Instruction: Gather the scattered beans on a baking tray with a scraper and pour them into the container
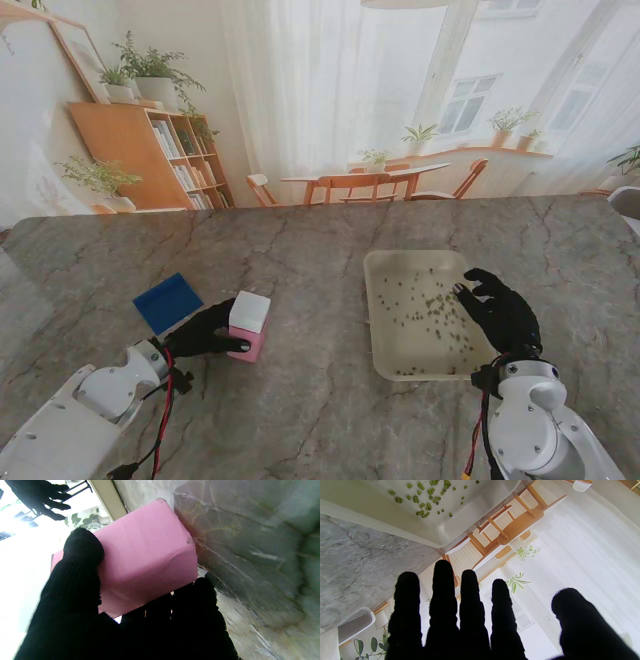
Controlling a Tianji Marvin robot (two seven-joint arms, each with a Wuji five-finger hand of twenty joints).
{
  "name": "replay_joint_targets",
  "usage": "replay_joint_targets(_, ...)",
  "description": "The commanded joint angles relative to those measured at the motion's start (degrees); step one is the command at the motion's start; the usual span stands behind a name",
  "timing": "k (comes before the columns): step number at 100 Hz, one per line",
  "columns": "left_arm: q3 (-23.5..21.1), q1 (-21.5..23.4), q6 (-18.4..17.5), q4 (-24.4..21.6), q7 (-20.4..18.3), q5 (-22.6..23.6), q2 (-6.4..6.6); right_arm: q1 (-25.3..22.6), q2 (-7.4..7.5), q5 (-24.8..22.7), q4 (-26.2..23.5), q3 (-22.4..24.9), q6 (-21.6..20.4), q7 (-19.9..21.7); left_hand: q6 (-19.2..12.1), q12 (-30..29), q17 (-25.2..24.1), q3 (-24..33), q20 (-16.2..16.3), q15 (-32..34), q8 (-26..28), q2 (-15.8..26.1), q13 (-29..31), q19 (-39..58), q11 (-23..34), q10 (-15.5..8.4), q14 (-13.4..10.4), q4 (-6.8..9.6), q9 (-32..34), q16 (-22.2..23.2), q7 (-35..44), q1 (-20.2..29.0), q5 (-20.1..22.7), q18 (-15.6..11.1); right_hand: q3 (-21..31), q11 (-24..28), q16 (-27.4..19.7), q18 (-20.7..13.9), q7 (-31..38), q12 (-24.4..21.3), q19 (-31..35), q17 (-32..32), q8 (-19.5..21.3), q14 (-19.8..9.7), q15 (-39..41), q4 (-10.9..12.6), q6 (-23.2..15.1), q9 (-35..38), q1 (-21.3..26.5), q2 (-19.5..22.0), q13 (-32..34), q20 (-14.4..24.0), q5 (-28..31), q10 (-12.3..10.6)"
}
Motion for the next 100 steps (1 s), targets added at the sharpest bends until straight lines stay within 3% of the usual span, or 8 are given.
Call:
replay_joint_targets(1,0.2,0.6,0.4,0.6,0.4,0.5,-0.46,-0.4,-0.18,-0.1,-0.2,0.2,0.1,0.5,-5.0,7.1,3.4,7.5,3.3,0.9,7.6,5.2,2.9,5.2,3.8,-8.9,-2.1,-0.12,5.3,1.4,15.3,11.8,1.4,5.0,-1.3,-0.9,0.9,0.7,-0.6,0.9,0.6,-0.1,0.1,-0.1,0.8,1.3,-1.1,0.3,0.2,1.3,1.2,1.2,1.2,-0.6)
replay_joint_targets(13,0.0,0.6,0.0,0.5,1.7,1.8,-0.60,-0.5,-0.23,0.0,-0.2,0.3,0.2,0.3,-5.0,13.5,6.3,4.6,4.4,1.8,8.7,3.2,6.3,7.1,2.5,-10.1,-2.8,-0.79,9.8,2.5,19.7,15.2,1.5,5.3,-1.4,-0.9,0.9,0.7,-0.6,0.9,0.6,-0.1,0.1,-0.1,0.8,1.3,-1.1,0.3,0.3,1.3,1.1,1.3,1.3,-0.6)
replay_joint_targets(27,-0.7,1.1,0.4,-0.1,3.4,2.4,-0.97,-0.5,-0.24,0.0,-0.2,0.3,0.2,0.3,-4.5,18.4,8.5,-1.2,5.7,2.4,9.1,3.3,9.3,8.9,-1.8,-11.3,-3.2,0.41,14.9,4.0,23.0,20.0,2.3,5.7,-1.4,-0.9,0.9,0.7,-0.6,0.9,0.6,-0.1,0.1,-0.1,0.8,1.3,-1.1,0.4,0.3,1.4,1.1,1.3,1.3,-0.6)
replay_joint_targets(52,-2.4,2.6,0.8,-3.2,7.4,4.1,-1.64,-0.5,-0.24,0.1,-0.1,0.3,0.0,0.3,-4.1,19.2,10.7,-2.3,6.9,3.7,9.7,4.5,12.2,11.2,-0.8,-12.1,-3.3,0.65,17.8,5.2,25.8,21.6,3.5,6.5,-1.6,-0.9,0.9,0.8,-0.6,0.9,0.6,-0.1,0.1,-0.1,0.8,1.3,-1.1,0.3,0.3,1.5,1.1,1.3,1.3,-0.6)
replay_joint_targets(70,-3.5,3.6,2.2,-6.8,9.9,4.5,-2.21,-0.3,-0.26,0.2,0.0,0.3,-0.3,0.2,-3.8,19.0,10.7,-4.3,9.2,5.3,8.9,5.6,13.4,14.6,-0.5,-11.0,-2.3,1.13,19.3,7.0,26.7,22.4,3.8,8.2,-1.6,-0.9,0.9,0.8,-0.6,0.9,0.6,-0.1,0.1,-0.1,0.8,1.3,-1.2,0.4,0.4,1.5,1.2,1.3,1.3,-0.7)
replay_joint_targets(100,-3.7,4.0,4.9,-15.0,15.8,7.9,-3.30,-0.8,-0.48,-0.1,-0.9,-0.3,-2.4,-1.7,-3.4,20.7,10.0,-7.9,12.6,8.1,5.7,7.7,13.9,17.7,0.5,-10.0,-1.0,1.90,20.9,9.9,21.8,23.3,3.3,9.5,-1.6,-0.9,0.9,0.8,-0.5,1.0,0.6,-0.1,0.1,-0.2,0.9,1.4,-1.2,0.3,0.5,1.5,1.2,1.4,1.4,-0.7)
